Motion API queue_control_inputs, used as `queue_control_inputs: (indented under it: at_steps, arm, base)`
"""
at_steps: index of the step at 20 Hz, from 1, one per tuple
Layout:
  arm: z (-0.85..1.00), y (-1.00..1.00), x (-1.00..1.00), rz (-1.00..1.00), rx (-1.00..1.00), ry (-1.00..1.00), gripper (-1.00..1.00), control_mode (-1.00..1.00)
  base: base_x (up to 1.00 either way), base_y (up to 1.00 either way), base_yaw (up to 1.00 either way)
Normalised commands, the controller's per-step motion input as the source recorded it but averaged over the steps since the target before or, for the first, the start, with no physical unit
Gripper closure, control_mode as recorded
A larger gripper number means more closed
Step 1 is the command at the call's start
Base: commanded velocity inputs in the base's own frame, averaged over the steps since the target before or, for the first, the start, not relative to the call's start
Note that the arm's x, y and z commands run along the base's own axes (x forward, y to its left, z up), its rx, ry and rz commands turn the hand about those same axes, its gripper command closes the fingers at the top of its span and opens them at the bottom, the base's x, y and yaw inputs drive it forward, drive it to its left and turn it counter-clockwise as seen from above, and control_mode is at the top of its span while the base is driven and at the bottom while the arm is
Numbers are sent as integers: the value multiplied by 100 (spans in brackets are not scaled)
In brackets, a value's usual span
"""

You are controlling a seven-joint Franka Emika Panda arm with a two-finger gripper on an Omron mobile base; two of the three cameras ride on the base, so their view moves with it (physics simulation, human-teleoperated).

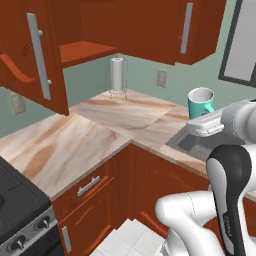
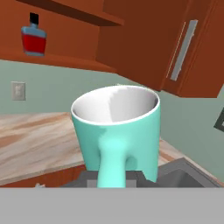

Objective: Open the cabinet directly in front. Then move the liquor and the mug to the dining counter with the candle on it.

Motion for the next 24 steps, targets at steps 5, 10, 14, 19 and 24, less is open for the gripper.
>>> queue_control_inputs:
  at_steps: [5, 10, 14, 19, 24]
  arm:
    - [0, 0, 0, 0, 0, 0, 100, 100]
    - [0, 0, 0, 0, 0, 0, 100, 100]
    - [0, 0, 0, 0, 0, 0, 100, 100]
    - [0, 0, 0, 0, 0, 0, 100, 100]
    - [0, 0, 0, 0, 0, 0, 100, 100]
  base:
    - [-38, 10, -34]
    - [-43, 9, -34]
    - [-40, 5, -34]
    - [-35, 5, -33]
    - [-36, 0, -33]
